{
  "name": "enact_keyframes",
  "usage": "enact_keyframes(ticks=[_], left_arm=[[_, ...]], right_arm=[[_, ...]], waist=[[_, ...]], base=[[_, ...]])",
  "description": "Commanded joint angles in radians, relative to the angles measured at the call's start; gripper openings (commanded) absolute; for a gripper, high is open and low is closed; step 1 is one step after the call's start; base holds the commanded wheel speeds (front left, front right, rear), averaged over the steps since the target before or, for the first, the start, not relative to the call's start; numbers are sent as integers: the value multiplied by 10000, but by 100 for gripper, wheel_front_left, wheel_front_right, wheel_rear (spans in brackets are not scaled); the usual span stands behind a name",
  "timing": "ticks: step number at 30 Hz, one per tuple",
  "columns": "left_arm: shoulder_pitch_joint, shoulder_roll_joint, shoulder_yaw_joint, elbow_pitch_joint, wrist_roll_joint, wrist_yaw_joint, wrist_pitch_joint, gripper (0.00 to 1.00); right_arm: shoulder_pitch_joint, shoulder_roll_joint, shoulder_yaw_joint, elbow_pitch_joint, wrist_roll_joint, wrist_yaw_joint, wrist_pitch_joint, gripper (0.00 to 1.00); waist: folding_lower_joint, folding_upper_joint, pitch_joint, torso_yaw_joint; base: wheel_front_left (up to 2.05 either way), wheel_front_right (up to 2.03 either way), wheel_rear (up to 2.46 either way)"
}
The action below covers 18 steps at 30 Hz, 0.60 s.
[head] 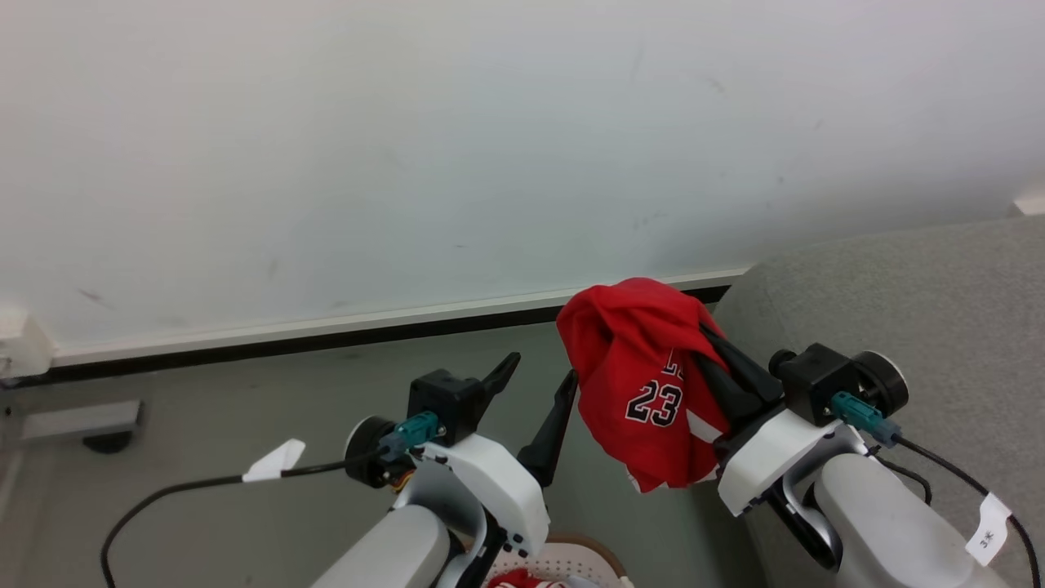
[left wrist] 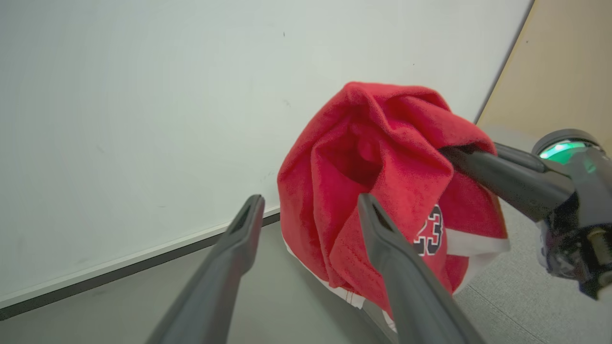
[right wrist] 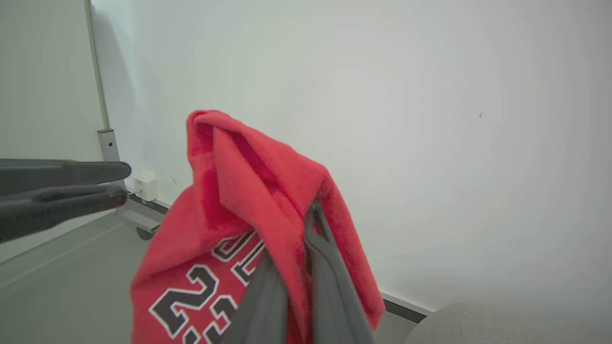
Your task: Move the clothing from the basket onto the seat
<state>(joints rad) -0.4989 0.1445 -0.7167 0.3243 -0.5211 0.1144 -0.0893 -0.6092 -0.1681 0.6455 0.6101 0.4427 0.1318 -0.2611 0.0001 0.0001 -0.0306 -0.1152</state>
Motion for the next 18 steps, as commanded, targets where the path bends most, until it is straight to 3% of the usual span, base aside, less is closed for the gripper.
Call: enact_keyframes(ticks=[1, 11, 18], left_arm=[[150, 75, 18, -23, -82, 16, -64, 100], [352, 61, -43, -236, -187, 110, -183, 100], [412, -145, -226, -380, -236, 101, -240, 100]], right_arm=[[127, -134, -102, -123, -42, -20, -28, 0], [234, -796, -848, -859, -317, -20, -26, 0], [475, -1441, -1430, -1061, -397, -20, -28, 0]], waist=[[-1, -1, 63, -459], [-1, -1, 131, -2529], [-1, -1, 259, -3462]], base=[[0, 0, 0], [0, 0, 0], [0, 0, 0]])
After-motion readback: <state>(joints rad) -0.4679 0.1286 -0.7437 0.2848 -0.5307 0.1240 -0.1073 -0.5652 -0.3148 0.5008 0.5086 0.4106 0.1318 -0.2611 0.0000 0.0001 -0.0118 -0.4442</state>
